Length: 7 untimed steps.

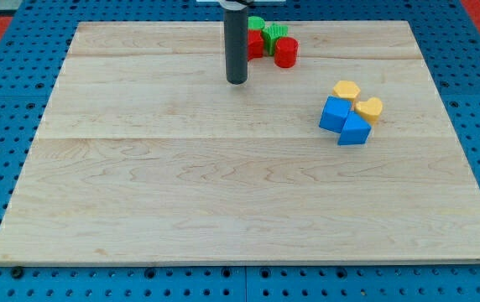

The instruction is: Push the yellow hexagon into the blue triangle

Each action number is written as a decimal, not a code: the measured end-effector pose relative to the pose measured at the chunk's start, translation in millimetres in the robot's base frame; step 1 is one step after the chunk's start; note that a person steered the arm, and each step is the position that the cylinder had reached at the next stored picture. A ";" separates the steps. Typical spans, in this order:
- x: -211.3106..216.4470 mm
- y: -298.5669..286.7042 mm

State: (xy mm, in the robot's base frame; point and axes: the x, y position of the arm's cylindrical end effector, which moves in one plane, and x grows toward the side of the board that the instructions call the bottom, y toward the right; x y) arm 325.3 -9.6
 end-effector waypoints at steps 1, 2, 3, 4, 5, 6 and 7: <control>-0.6 0.0; -1.0 -5.9; -10.6 -5.9; -28.7 21.6; -31.1 47.7; -16.6 91.8; 2.5 129.9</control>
State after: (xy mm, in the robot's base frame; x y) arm 327.9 120.3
